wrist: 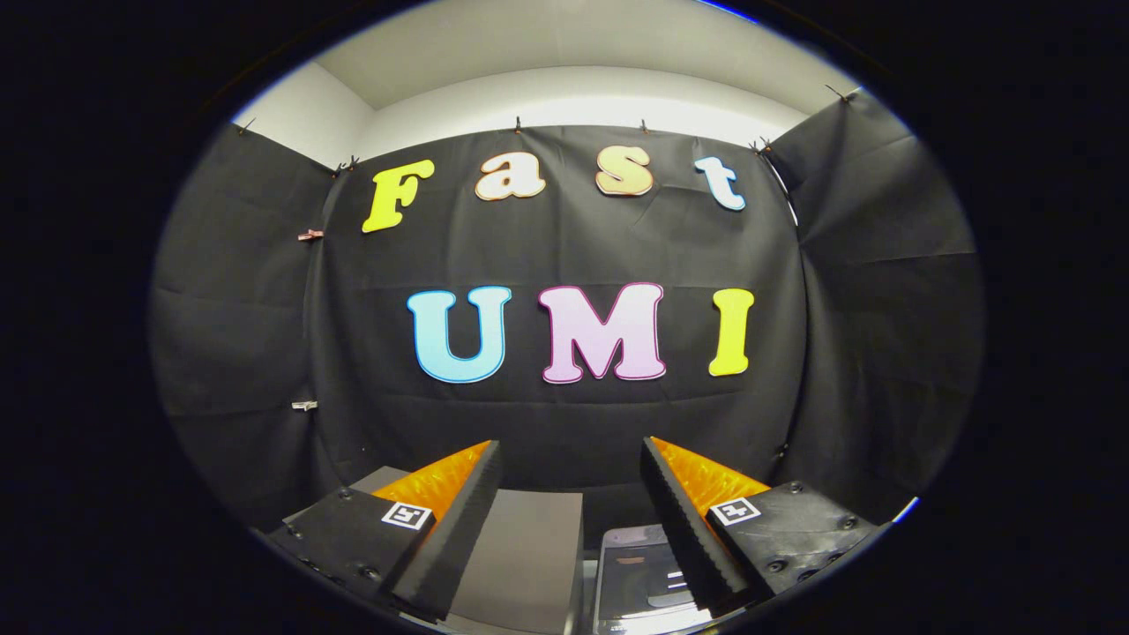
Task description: Put the clothes into the washing machine and then close the washing machine lid.
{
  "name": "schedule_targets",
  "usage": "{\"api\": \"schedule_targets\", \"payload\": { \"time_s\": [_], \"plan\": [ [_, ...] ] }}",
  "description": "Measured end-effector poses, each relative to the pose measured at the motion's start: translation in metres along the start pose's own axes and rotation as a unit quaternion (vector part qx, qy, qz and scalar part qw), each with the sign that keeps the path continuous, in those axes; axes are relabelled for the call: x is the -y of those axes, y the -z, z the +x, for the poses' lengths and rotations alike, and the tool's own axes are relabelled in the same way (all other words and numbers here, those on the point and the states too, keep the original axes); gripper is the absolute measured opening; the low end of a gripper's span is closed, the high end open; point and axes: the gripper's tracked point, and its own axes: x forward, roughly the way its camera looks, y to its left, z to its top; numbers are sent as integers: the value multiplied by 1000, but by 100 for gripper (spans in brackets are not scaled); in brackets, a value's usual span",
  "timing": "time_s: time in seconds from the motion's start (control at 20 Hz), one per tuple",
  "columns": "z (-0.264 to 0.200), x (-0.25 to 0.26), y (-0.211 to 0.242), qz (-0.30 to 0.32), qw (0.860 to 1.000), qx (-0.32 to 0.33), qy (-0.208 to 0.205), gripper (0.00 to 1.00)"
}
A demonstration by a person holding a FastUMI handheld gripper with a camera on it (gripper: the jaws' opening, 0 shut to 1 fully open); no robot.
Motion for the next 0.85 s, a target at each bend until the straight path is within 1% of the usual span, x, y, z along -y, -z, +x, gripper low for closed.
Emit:
{"api": "schedule_targets", "payload": {
  "time_s": [0.85],
  "plan": [
    [9, 17, 6, 4, 1000, -11, 8, 99]
  ]
}}
